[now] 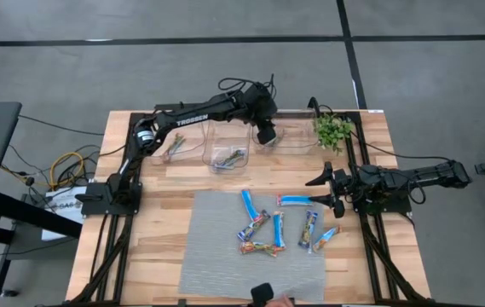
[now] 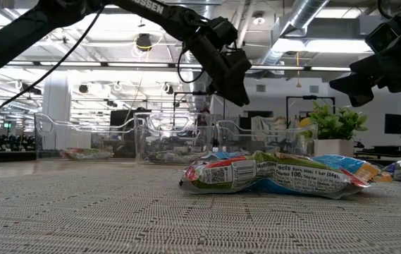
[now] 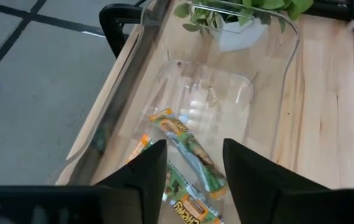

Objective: Pick and place Granola Bars by type
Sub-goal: Put the top left red granola bar into the left transparent bin

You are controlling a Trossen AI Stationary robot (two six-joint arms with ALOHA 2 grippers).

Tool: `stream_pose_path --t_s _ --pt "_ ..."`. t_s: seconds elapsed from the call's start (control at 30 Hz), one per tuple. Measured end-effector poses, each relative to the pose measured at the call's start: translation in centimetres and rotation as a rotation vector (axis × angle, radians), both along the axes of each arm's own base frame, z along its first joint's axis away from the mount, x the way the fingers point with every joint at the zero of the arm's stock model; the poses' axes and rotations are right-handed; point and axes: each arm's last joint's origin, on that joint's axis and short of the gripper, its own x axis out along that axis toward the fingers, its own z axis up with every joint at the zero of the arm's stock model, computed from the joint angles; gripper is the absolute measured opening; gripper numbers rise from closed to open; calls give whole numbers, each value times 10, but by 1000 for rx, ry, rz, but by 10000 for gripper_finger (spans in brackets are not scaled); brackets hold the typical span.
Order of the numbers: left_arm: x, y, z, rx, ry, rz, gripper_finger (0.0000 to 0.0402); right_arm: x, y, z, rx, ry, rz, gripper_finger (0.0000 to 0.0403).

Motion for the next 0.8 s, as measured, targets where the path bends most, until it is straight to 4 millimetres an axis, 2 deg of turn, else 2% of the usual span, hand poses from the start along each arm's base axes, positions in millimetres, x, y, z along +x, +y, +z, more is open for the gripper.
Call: stream_pose_path --t_s 0.17,0.4,0.57,0.8 --pt "1 -3 3 -52 -22 34 151 0 0 0 0 0 0 240" --pt "6 -21 28 -114 -72 -74 139 0 0 0 0 0 0 240" --pt "10 -48 46 -71 -38 -227 131 0 0 0 0 0 0 240" --pt "5 -98 59 43 86 -486 125 0 0 0 0 0 0 240"
